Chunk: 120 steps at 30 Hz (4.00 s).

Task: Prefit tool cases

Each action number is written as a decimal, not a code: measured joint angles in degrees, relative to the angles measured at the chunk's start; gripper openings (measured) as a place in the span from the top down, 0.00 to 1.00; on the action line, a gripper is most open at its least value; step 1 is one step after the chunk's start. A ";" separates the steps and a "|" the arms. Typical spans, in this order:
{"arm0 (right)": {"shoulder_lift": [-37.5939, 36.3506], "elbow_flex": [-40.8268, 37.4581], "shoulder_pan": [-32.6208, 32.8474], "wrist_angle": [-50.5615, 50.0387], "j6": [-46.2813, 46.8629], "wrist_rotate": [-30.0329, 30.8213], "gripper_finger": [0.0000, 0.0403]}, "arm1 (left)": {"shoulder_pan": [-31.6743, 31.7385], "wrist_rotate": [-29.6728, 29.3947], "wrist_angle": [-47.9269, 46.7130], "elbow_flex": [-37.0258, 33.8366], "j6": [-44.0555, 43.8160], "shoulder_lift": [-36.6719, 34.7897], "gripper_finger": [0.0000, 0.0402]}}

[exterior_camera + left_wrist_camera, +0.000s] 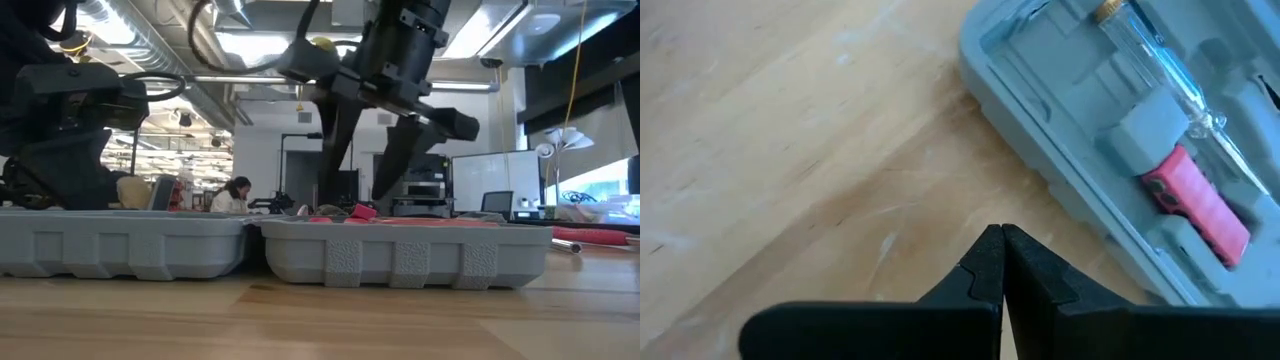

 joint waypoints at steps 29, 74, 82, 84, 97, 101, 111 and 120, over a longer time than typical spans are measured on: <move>2.89 0.86 0.16 -0.98 0.54 1.01 0.97 | 0.26 1.29 0.97 0.00 0.05 0.00 1.00; -6.05 -4.36 -20.32 -14.71 -47.19 -7.16 1.00 | -3.41 -1.19 4.85 2.05 5.45 -3.98 1.00; -9.06 -9.72 -19.20 -12.13 -58.92 -8.45 0.99 | -5.16 -3.60 1.13 2.05 -0.75 -3.98 1.00; -10.01 -13.32 -19.55 -7.77 -58.49 -11.10 0.97 | -5.14 -3.60 0.62 2.05 -2.46 -3.98 1.00; -11.50 -19.31 -20.53 -0.09 -60.24 -12.64 0.56 | -5.01 -3.56 0.49 2.05 -7.72 -3.96 1.00; -11.45 -20.90 -20.97 0.37 -56.91 -10.20 0.59 | -5.10 -3.54 0.78 2.05 -10.34 -3.96 1.00; -11.74 -20.92 -20.89 1.76 -57.48 -9.61 0.99 | -5.11 -3.42 1.45 2.05 -14.58 -3.93 1.00; -11.61 -21.65 -21.74 2.10 -58.86 -7.42 0.99 | -5.11 -2.78 2.89 2.05 -15.84 -3.93 1.00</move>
